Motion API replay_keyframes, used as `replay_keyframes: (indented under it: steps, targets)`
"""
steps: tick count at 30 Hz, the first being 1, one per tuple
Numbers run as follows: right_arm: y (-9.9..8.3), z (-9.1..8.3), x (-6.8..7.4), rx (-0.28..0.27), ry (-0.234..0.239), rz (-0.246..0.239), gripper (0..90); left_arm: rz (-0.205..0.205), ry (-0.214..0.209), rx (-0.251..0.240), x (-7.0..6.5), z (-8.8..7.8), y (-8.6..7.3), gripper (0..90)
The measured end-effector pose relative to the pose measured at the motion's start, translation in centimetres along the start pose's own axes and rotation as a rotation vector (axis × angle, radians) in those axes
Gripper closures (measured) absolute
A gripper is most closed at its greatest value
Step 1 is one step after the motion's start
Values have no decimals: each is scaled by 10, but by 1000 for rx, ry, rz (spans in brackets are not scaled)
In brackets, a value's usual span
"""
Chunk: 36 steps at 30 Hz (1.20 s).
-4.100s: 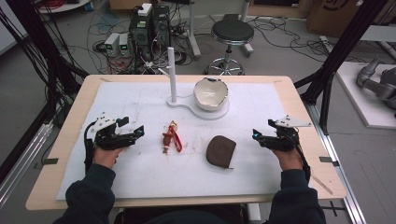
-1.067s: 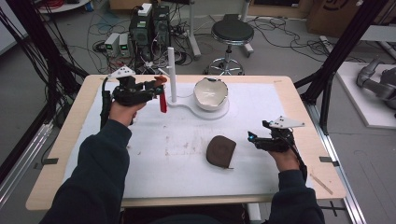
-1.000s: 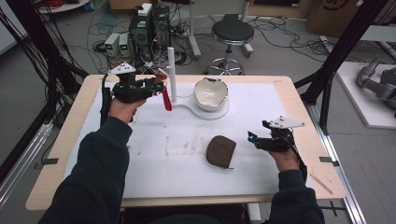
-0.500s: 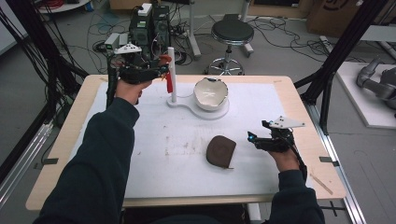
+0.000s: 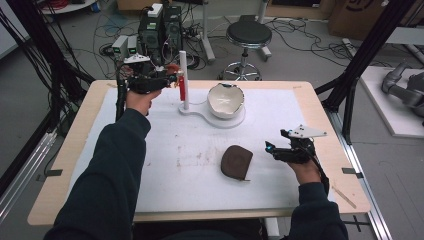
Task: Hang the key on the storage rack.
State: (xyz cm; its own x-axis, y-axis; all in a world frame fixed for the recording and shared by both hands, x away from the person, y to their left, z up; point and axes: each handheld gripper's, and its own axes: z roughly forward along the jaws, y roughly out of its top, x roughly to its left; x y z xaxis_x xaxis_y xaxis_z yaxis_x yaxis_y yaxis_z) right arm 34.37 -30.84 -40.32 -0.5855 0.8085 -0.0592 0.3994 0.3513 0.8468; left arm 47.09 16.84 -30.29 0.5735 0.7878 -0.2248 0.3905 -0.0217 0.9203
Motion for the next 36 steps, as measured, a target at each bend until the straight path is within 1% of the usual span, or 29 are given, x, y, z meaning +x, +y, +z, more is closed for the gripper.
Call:
replay_keyframes:
  steps: [2,4,8,9,11,13,14,15,16,18,20,22,23,25,26,27,28,29,30,31,34,36]
  targets:
    - [0,0,0,1,0,0,237,-5,6,11,3,-1,-6,555]
    - [0,1,0,-1,2,-5,237,0,14,24,5,-2,-14,555]
    - [0,1,1,3,4,-4,237,12,27,64,6,-5,-35,553]
    - [0,1,1,3,5,-8,237,12,26,68,7,-6,-40,553]
    - [1,2,2,6,5,-9,237,2,9,68,7,-6,-47,548]
    - [1,2,2,8,7,-8,237,16,5,67,2,-6,-49,542]
    - [1,3,3,10,5,-10,237,30,-8,59,-3,-7,-50,511]
    - [1,3,3,10,6,-8,237,30,-8,59,-3,-7,-50,459]
    - [1,3,3,10,6,-8,237,32,-10,58,-5,-7,-50,459]
    - [1,4,3,15,7,-11,237,46,-15,56,-8,-9,-53,361]
    - [1,4,3,15,7,-10,237,45,-18,55,-8,-10,-54,347]
    - [1,4,3,17,8,-9,237,41,-28,50,-9,-13,-59,345]
    - [1,5,3,17,8,-12,237,39,-30,46,-10,-15,-63,328]
    - [1,5,3,16,8,-8,237,54,-36,30,-11,-21,-70,303]
    - [1,5,3,16,9,-8,237,69,-29,23,-11,-24,-74,264]
    - [1,6,2,15,9,-12,237,84,-28,1,-12,-32,-83,239]
    - [2,7,3,17,10,-13,237,84,-28,1,-12,-32,-83,236]
    - [2,7,3,19,12,-10,237,99,-32,-27,-13,-40,-93,226]
    - [3,8,3,17,11,-10,237,106,-24,-42,-13,-44,-98,206]
    - [3,8,3,17,11,-10,237,106,-24,-42,-13,-44,-98,188]
    - [5,12,3,18,16,-5,237,130,-6,-65,-12,-57,-109,186]
    - [5,13,4,20,18,-3,237,150,14,-69,-11,-65,-116,187]
